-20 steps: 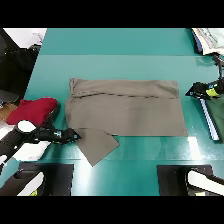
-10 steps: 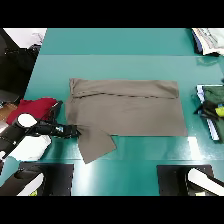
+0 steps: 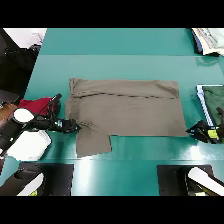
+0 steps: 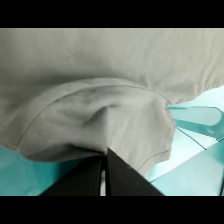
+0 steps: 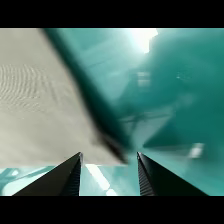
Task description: Fold the shirts.
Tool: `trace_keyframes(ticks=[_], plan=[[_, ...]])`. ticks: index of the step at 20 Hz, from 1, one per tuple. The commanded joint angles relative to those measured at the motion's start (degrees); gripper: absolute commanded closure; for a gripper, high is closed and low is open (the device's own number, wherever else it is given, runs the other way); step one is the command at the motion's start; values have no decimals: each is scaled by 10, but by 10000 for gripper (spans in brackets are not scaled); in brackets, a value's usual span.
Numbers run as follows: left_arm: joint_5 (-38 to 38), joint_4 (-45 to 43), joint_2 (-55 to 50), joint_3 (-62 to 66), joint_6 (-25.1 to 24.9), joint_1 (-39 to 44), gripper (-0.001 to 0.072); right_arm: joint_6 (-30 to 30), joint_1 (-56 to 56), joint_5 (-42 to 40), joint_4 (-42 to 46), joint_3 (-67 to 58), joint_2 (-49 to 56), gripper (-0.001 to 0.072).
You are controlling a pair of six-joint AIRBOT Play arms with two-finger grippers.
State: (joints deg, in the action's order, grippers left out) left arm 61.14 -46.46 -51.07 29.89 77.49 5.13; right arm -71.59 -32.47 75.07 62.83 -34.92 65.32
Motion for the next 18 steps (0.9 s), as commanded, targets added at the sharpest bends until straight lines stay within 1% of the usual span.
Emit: trace_keyframes(ticks=[1,2,3,5,6,8,10,13,14,16,18], plan=[[-2,0,1,2,0,0,680,5,35,-49,-20,24,0,302],[-2,0,1,2,0,0,680,5,51,-50,-22,24,1,306],[-1,0,1,2,0,0,680,5,64,-49,-20,24,0,375],[8,-3,1,2,0,0,681,6,84,-47,-14,24,-2,564],[17,-10,1,2,0,0,681,6,90,-43,-13,24,-9,684],[52,-40,7,8,4,0,683,5,90,-35,-6,24,-41,694],[88,-68,26,14,21,0,683,5,80,-6,48,24,-90,695],[141,-87,81,14,49,0,683,5,46,73,137,24,-161,695],[157,-89,105,14,61,0,683,5,35,87,153,24,-185,695],[174,-89,147,17,82,0,683,4,26,91,147,24,-227,695],[171,-89,155,48,82,0,683,-2,40,89,123,14,-240,695]])
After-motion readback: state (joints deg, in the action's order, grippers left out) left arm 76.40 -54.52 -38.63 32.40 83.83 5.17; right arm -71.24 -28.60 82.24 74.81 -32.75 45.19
